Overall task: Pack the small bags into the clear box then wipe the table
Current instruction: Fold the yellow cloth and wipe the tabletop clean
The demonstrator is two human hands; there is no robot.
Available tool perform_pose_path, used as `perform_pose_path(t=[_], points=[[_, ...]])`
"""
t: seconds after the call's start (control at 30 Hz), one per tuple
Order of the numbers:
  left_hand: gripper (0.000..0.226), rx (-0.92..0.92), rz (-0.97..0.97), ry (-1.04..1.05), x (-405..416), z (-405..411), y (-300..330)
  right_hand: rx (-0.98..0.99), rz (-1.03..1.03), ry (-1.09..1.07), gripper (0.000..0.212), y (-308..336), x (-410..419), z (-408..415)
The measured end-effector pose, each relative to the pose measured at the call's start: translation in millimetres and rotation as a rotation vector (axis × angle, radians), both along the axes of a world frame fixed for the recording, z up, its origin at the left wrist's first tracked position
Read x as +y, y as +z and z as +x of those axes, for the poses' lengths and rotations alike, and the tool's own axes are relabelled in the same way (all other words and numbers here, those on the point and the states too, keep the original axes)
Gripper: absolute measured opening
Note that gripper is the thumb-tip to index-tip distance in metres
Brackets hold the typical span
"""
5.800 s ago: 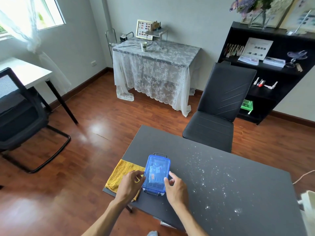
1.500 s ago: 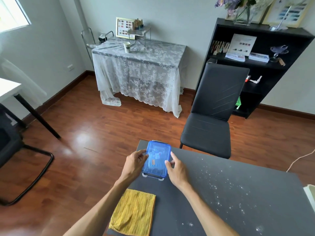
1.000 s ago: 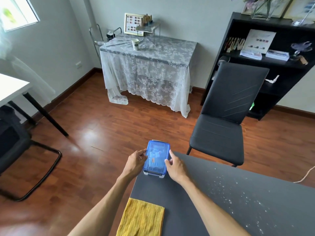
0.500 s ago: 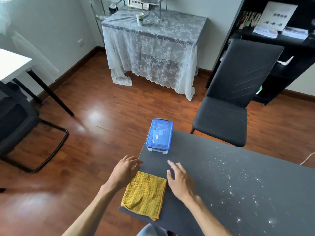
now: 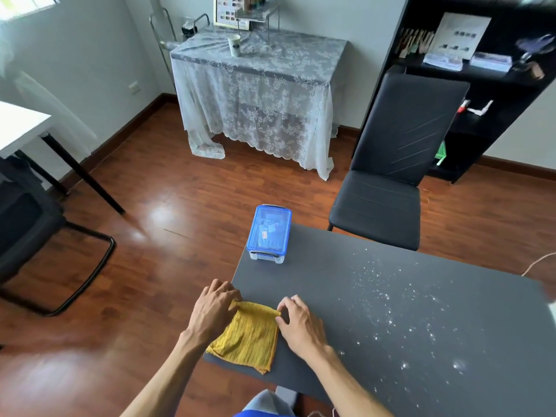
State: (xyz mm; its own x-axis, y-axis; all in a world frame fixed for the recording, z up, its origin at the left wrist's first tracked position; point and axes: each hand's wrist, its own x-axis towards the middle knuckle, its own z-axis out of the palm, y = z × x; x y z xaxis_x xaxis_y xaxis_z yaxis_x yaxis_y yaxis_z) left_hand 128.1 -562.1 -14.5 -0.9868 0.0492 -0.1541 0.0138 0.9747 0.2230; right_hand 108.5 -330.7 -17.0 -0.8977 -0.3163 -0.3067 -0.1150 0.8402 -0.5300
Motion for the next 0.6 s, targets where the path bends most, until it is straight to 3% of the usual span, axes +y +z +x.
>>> perform_pose_path(t=[0.27,0.4,0.5,0.6], points=[[0.013,-0.013,0.163,0.170,-12.7,8.9,24.1,-0.044,-0.222,-0.094,0.011,8.2,9.1,2.8],[0.011,0.041,0.253,0.199,-0.2,15.4,44.3,-0.088,-0.266,-0.064,0.040,15.7,14.2,3.7],[0.009,0.073,0.290,0.176,14.6,18.1,61.0,-0.081,-0.303,-0.061,0.023,21.9,21.6,5.1],[0.007,0.102,0.320,0.168,31.2,22.3,77.3,-0.022,-0.336,-0.091,0.021,32.7,40.4,8.7]])
